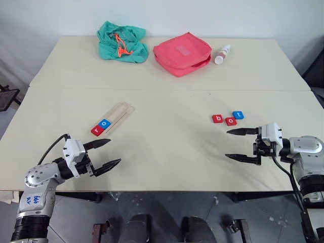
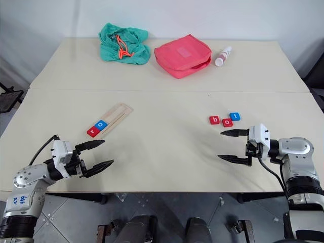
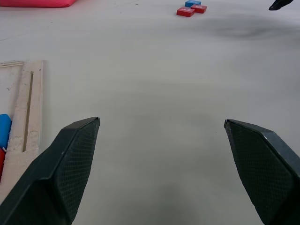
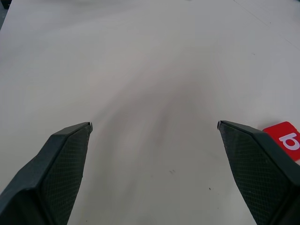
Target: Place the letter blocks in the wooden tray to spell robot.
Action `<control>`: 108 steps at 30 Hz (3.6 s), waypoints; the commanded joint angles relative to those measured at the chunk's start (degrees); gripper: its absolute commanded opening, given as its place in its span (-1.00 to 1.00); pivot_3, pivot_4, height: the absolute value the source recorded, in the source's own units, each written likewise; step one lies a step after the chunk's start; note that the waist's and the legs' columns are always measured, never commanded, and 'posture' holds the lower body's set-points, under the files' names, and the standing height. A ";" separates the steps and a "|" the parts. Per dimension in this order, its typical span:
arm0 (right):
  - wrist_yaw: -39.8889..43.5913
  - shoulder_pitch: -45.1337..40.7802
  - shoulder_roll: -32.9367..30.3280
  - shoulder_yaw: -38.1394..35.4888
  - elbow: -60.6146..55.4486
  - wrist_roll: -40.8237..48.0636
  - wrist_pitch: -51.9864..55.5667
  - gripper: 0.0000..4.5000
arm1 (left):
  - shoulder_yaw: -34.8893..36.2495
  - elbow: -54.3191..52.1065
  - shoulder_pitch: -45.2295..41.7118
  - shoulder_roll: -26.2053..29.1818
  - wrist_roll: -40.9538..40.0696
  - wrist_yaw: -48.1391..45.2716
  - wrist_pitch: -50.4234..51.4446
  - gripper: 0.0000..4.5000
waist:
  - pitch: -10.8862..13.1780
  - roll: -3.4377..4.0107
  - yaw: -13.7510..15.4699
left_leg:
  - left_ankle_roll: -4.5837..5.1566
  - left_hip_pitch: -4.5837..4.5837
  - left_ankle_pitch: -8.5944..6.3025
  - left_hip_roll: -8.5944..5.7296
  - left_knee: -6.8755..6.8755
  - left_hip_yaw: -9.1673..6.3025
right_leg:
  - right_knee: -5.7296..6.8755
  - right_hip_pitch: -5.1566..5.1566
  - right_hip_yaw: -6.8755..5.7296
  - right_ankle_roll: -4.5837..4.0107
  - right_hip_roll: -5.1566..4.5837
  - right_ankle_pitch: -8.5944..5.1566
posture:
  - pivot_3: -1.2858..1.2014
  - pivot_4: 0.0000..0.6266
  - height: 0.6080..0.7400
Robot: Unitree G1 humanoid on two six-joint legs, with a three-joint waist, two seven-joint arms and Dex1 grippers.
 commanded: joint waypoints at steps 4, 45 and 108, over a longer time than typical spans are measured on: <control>3.73 -1.65 0.72 -0.83 -0.09 0.57 -0.51 0.99 | 1.42 -4.86 1.23 -0.41 -1.05 2.74 1.02 1.00 | 0.00 0.00 -0.01 | 0.00 0.00 0.00 0.00 0.00 -0.01 | 0.00 0.00 0.00 0.00 0.00 0.00 | 0.03 -0.52 1.00; 1.62 0.55 3.81 -3.17 -3.86 -0.31 -0.05 0.99 | -5.27 10.45 -17.68 7.91 12.41 16.00 24.04 1.00 | 0.03 0.05 0.20 | -0.02 0.01 -0.02 -0.07 0.08 -0.11 | 0.42 -0.12 0.02 0.00 -0.02 0.00 | 0.03 -0.52 1.00; -2.72 11.99 -4.06 -14.30 -9.41 -0.75 -0.90 1.00 | -32.25 5.16 -31.28 -15.32 20.92 0.94 14.67 0.50 | 0.01 0.10 1.59 | 0.05 -0.07 0.01 -0.09 0.28 0.01 | 0.35 -0.03 -0.02 0.00 -0.04 0.00 | 0.03 -0.52 1.00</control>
